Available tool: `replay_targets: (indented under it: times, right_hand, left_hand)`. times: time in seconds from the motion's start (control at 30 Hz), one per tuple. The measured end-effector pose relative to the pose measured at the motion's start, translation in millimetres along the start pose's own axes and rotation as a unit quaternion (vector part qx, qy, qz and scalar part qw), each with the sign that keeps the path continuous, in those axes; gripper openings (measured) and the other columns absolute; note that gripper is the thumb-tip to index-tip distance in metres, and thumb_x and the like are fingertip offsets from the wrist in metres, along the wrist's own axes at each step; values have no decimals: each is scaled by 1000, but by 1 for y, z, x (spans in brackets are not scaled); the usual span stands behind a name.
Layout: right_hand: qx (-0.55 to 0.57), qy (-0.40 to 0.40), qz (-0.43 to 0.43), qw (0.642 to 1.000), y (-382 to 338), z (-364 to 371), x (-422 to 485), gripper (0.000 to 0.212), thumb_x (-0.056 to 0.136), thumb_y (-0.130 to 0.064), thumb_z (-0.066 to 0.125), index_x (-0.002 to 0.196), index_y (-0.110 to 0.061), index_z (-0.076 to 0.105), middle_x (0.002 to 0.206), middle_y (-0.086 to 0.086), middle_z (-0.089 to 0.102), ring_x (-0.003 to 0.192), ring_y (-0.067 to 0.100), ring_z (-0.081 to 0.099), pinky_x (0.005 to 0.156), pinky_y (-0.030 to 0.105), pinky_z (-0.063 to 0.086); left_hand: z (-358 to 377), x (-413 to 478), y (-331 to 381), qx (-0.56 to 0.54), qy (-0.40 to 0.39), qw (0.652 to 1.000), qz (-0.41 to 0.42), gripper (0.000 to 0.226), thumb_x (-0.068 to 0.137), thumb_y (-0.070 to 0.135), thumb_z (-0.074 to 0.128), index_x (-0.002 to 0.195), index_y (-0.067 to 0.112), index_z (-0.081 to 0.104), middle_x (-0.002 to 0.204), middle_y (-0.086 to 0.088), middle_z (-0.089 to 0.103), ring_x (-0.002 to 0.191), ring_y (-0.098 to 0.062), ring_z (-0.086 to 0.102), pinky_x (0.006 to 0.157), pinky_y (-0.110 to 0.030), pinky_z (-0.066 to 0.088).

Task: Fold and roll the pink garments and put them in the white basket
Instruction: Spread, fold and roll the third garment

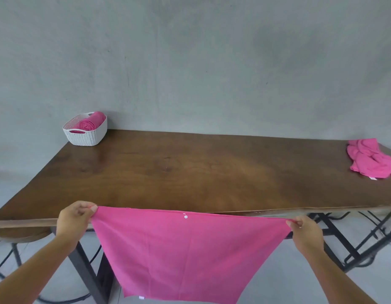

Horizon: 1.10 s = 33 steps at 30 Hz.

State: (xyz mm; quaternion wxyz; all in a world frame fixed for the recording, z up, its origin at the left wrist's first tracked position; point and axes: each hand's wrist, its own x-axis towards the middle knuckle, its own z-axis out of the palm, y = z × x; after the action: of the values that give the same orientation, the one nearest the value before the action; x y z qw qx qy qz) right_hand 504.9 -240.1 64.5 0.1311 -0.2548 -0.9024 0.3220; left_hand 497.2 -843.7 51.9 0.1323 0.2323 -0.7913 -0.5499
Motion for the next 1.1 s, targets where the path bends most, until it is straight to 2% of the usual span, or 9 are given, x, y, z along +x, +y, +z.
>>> replay_targets:
  times: [0.1,0.23,0.3,0.43,0.6,0.67,0.77,0.93,1.1]
  right_hand:
    - [5,8,21,1000,-5,11,6,12,98,-20,61,91,-11,63,76,-6,57,79,24,55,67,36,36]
    - [0,20,23,1000,-18,23,18,12,100,-22,59,96,-11,64,77,-3,58,80,25,56,69,36,39]
    - [-3,27,27,999,-24,30,27,12,101,-21,58,99,-10,63,82,3,60,82,27,55,73,37,40]
    - [-19,32,24,999,-42,42,42,13,101,-16,53,94,-9,62,85,9,59,79,29,53,72,37,39]
    - [-46,40,27,998,-55,68,79,19,98,-21,53,93,-12,69,84,11,68,78,33,63,70,39,51]
    - [-53,40,31,997,-57,80,95,22,101,-27,53,104,-14,70,96,11,71,90,36,65,80,45,53]
    - [-50,31,29,998,-57,96,117,19,101,-28,56,105,-14,68,105,12,70,103,39,62,90,49,49]
    - [-53,23,40,998,-55,124,156,16,102,-25,55,100,-14,66,101,12,69,103,38,61,94,48,42]
    - [-106,44,8,993,-55,150,201,14,99,-21,58,97,-15,70,100,12,67,104,38,55,95,49,36]
  left_hand:
    - [7,9,-3,17,11,1000,-7,6,96,11,67,91,13,71,88,-11,72,88,-36,68,79,-42,51]
    - [18,19,2,21,50,998,-9,5,97,15,65,97,13,70,91,-7,69,79,-28,63,67,-31,49]
    - [22,27,4,24,60,998,-22,4,97,17,66,96,17,70,93,-4,69,78,-29,64,69,-38,55]
    - [34,45,4,56,83,994,-52,9,97,23,65,89,26,68,91,3,67,85,-28,63,87,-54,55]
    - [57,69,1,87,133,984,-83,15,99,21,61,86,25,65,84,7,63,93,-26,55,109,-51,35]
    - [65,80,-1,105,145,980,-89,14,99,19,60,88,24,66,84,6,63,101,-28,54,106,-47,28]
    - [79,94,-3,137,159,974,-83,19,100,16,55,86,25,65,88,3,67,115,-30,47,99,-45,26]
    - [107,120,7,157,173,971,-43,16,98,14,61,86,21,67,81,3,64,113,-33,45,98,-46,29]
    - [135,157,13,167,187,968,-22,12,96,14,65,86,19,71,86,-7,69,111,-35,46,98,-47,39]
